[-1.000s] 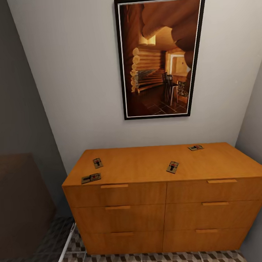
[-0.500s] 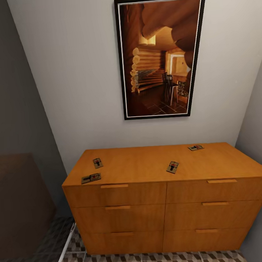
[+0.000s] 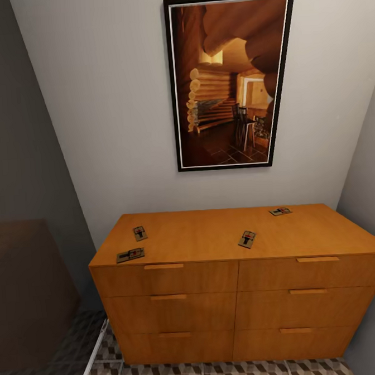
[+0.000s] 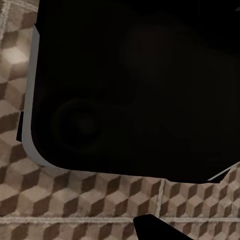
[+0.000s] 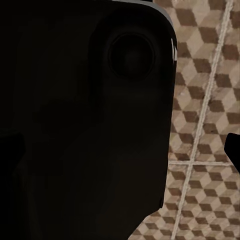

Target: Take the four mousetraps from the cabinet in the bathroom and place them on the bathroom floor. Make sure all four end up on the same floor surface, and ensure that at least two of them are either under or directly next to the same bathroom sink.

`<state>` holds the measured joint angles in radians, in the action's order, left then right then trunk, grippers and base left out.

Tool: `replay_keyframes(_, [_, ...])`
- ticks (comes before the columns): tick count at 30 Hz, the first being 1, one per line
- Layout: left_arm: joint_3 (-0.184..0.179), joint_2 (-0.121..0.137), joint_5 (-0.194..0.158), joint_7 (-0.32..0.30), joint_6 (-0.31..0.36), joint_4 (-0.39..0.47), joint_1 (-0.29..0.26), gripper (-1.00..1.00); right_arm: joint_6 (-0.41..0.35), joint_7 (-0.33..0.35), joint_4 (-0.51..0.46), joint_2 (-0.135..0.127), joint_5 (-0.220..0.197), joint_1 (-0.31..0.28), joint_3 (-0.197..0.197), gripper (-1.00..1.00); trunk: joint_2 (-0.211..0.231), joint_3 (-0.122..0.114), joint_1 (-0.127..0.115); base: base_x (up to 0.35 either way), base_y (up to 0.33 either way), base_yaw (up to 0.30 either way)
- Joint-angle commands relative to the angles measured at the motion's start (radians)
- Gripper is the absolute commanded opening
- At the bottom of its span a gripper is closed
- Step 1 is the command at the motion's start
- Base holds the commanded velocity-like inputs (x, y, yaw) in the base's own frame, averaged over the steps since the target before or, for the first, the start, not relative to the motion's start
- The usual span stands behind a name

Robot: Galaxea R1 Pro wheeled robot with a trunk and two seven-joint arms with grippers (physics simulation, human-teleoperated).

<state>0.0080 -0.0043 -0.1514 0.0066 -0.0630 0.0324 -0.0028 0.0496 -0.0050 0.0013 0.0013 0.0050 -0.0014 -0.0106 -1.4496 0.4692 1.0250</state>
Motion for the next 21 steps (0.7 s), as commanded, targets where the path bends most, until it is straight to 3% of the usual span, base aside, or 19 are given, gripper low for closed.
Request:
replay_keyframes(1, [0.0,0.0,-0.007,0.001,-0.003,0.0,0.0,1.0,0.003,-0.001,0.0,0.0,0.001,0.0,-0.001,1.0,0.0,0.001,0.0,0.0,0.0,0.0])
replay_keyframes(10, [-0.002,0.0,-0.007,0.002,-0.005,0.019,0.0,1.0,0.0,0.001,0.0,-0.001,0.004,0.0,0.0,1.0,0.0,0.001,0.0,0.0,0.0,0.0])
replay_keyframes(21, [-0.004,0.0,-0.002,-0.005,0.008,0.162,0.0,1.0,-0.006,0.007,-0.031,-0.007,0.007,0.0,0.003,1.0,0.0,0.001,0.0,0.0,0.0,0.0])
